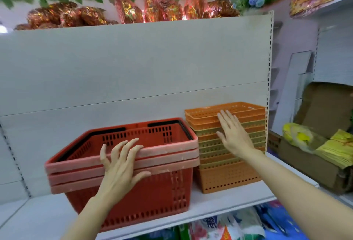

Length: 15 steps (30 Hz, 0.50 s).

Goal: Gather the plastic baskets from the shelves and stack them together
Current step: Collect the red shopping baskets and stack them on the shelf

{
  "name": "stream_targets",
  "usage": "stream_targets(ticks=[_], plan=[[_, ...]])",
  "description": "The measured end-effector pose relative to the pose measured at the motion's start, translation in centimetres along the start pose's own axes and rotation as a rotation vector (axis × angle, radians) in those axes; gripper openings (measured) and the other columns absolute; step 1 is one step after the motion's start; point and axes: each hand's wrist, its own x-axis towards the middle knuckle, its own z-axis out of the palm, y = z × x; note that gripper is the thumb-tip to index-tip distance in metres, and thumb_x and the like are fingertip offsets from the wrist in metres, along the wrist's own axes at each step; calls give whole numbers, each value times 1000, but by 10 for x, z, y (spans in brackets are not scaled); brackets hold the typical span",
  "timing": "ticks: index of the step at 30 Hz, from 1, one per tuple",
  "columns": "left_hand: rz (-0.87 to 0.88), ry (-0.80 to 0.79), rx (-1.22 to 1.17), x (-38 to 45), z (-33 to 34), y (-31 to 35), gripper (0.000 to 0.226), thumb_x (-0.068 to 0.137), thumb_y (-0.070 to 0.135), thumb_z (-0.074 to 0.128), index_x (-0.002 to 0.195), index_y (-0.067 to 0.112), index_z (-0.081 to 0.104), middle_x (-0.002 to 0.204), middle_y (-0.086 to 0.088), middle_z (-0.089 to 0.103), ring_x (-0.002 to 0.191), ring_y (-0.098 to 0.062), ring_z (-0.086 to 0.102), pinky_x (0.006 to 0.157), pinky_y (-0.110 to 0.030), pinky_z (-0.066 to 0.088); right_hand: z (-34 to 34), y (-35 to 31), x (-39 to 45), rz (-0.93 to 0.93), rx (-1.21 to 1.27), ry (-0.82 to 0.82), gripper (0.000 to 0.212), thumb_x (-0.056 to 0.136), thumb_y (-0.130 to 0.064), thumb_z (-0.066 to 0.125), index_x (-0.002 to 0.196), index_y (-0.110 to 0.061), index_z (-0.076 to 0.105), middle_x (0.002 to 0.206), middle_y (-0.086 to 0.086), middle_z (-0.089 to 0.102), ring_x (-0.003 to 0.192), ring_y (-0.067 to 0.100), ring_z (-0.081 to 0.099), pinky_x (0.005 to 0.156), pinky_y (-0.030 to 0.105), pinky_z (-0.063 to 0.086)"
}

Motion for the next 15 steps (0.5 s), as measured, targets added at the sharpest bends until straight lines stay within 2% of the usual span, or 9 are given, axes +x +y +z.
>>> stream_targets(ticks=[6,11,15], plan=[[-51,31,-3,3,-1,10,79,75,79,42,128,22,52,145,2,49,133,-29,45,112,-70,10,4,16,4,-107,-8,22,70,95,-29,53,152,-8,19,158,10,22,148,22,11,120,41,11],[-75,-21,76,3,0,12,80,75,80,42,132,25,52,144,2,49,134,-28,43,113,-69,9,7,21,3,-134,-28,42,75,93,-29,54,153,-8,14,160,9,17,148,22,8,120,43,11],[-131,6,112,-7,-9,17,83,78,72,43,144,22,46,152,-4,43,141,-33,38,115,-67,13,-4,25,1,-169,6,10,73,94,-27,51,154,-13,13,161,4,14,148,18,6,121,39,10]])
